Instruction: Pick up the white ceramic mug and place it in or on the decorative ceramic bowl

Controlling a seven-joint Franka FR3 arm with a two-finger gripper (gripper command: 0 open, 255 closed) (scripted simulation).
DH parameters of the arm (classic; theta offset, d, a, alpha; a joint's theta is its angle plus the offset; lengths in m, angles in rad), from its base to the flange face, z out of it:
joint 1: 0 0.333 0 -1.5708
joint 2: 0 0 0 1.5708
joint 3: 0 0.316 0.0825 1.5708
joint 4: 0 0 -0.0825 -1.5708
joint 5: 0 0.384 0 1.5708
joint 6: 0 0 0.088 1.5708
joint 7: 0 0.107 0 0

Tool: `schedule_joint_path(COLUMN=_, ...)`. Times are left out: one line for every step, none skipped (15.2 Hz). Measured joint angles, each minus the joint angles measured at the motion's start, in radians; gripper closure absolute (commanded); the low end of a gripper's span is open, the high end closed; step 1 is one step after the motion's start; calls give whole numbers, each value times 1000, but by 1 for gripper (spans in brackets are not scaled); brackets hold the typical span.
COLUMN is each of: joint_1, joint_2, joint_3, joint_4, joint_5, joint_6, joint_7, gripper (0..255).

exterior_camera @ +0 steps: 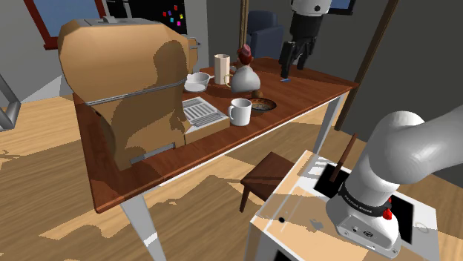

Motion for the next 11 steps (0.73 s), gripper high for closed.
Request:
schedule_joint_path(joint_1=0, joint_2=0, joint_3=0, joint_4=0, joint_5=0, joint_6=0, joint_7=0, gripper=0)
schedule_joint_path(joint_1=-1, joint_2=18, joint_3=-7, joint_4=6, joint_5=-2, joint_6=11, joint_7=-7, gripper=0)
schedule_joint_path(joint_1=-3, joint_2=42, joint_3=-18, joint_4=8, joint_5=-6, joint_6=30, joint_7=-20, gripper=0)
schedule_joint_path(joint_1=-3, joint_2=67, joint_3=-28, joint_4=5, joint_5=-8, joint_6=55, joint_7=-30, gripper=0)
schedule_joint_path(joint_1=-4, joint_2=91, joint_3=-40, joint_4=5, joint_5=-11, joint_6=77, joint_7=-45, gripper=0)
schedule_joint_path(joint_1=-6, joint_2=127, joint_3=-56, joint_4=13, joint_5=-15, joint_6=102, joint_7=-62, gripper=0)
schedule_joint_path(joint_1=-6, joint_2=166, joint_3=-69, joint_4=24, joint_5=-17, joint_6=126, joint_7=-78, gripper=0)
schedule_joint_path(joint_1=-6, joint_2=201, joint_3=-79, joint_4=31, joint_5=-17, joint_6=151, joint_7=-90, gripper=0)
schedule_joint_path(joint_1=-7, joint_2=234, joint_3=-93, joint_4=37, joint_5=-18, joint_6=174, joint_7=-107, gripper=0)
schedule_joint_path(joint_1=-7, joint_2=260, joint_3=-105, joint_4=33, joint_5=-18, joint_6=200, joint_7=-122, gripper=0)
schedule_joint_path(joint_1=-5, joint_2=301, joint_3=-114, joint_4=53, joint_5=-15, joint_6=219, joint_7=-135, gripper=0)
